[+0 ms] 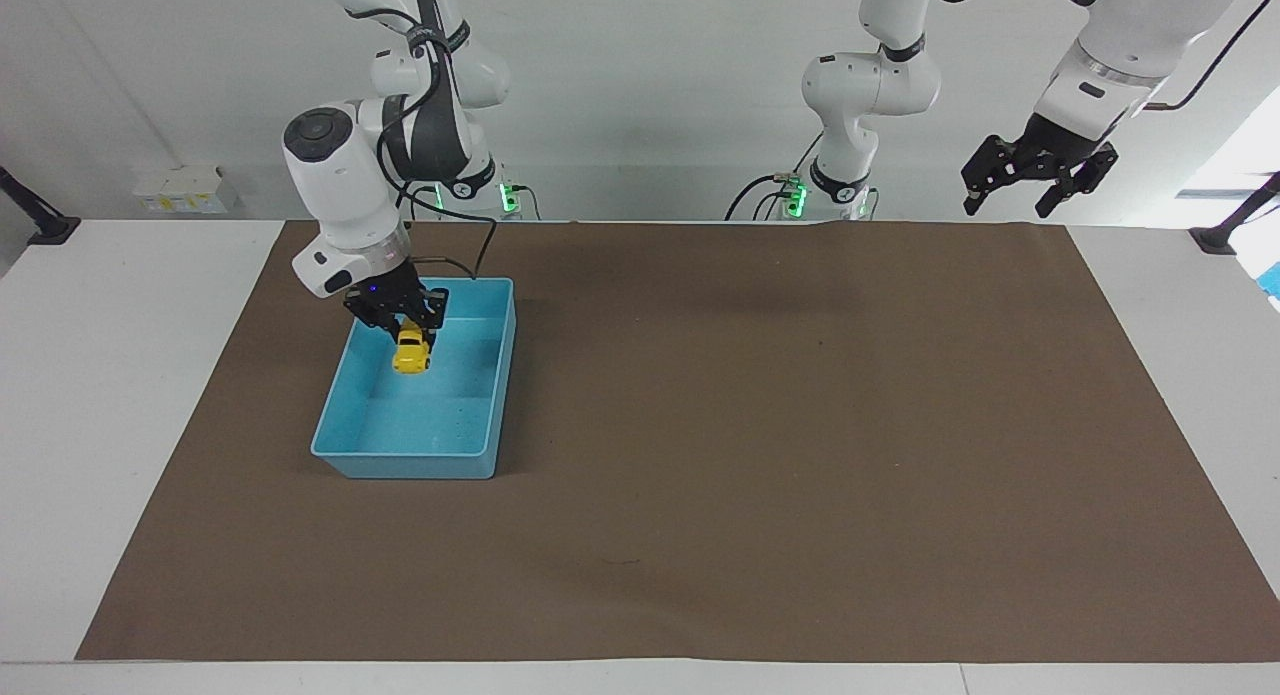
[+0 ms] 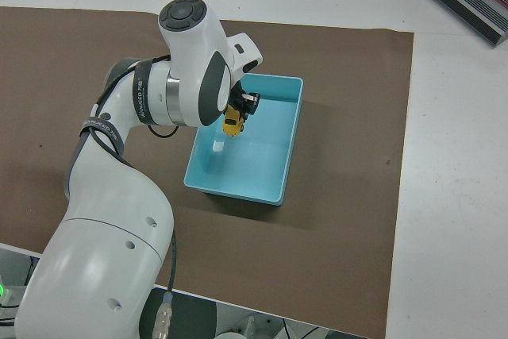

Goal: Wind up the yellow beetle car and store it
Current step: 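Carry the car over the blue bin with the right gripper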

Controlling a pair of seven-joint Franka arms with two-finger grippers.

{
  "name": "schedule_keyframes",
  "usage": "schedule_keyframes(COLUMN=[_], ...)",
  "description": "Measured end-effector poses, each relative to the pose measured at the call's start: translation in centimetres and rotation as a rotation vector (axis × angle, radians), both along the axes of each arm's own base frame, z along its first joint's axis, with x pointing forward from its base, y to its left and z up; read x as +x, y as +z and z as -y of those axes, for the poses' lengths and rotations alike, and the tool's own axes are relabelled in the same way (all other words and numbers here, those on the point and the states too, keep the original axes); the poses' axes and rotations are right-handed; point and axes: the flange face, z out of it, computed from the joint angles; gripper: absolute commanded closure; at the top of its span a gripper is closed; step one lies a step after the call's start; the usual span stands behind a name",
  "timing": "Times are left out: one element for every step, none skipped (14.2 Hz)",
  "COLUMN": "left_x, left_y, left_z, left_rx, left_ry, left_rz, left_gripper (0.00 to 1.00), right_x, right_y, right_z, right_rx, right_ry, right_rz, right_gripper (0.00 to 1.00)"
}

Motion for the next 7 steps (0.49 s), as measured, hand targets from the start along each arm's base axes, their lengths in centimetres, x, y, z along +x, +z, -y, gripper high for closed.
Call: schedule_keyframes(left_x=[0.0, 0.0, 0.0, 0.0, 0.0, 0.0, 0.0], left_y=[0.0, 0.0, 0.0, 0.0, 0.0, 0.0, 0.0], left_z=[0.0, 0.0, 0.0, 0.0, 0.0, 0.0, 0.0], left_rx=[0.0, 0.0, 0.0, 0.0, 0.0, 0.0, 0.0], left_ry=[0.0, 0.0, 0.0, 0.0, 0.0, 0.0, 0.0], left_rz=[0.0, 0.0, 0.0, 0.0, 0.0, 0.0, 0.0], left_gripper=[0.0, 0.0, 0.0, 0.0, 0.0, 0.0, 0.0], right_x=[-0.4, -0.8, -1.1, -1.3, -1.6, -2.0, -2.6], right_y=[-0.9, -1.7, -2.2, -2.8, -3.5, -4.4, -5.5], right_z=[0.0, 0.0, 0.1, 0.1, 0.1, 0.1, 0.1], right_rx=[0.0, 0.0, -0.001, -0.001, 0.0, 0.0, 0.0], right_ry=[0.001, 0.002, 0.004, 0.006, 0.006, 0.007, 0.007], right_rz=[0.005, 0.007, 0.005, 0.007, 0.018, 0.031, 0.041], right_gripper=[1.0, 1.0, 1.0, 1.0, 1.0, 1.0, 1.0])
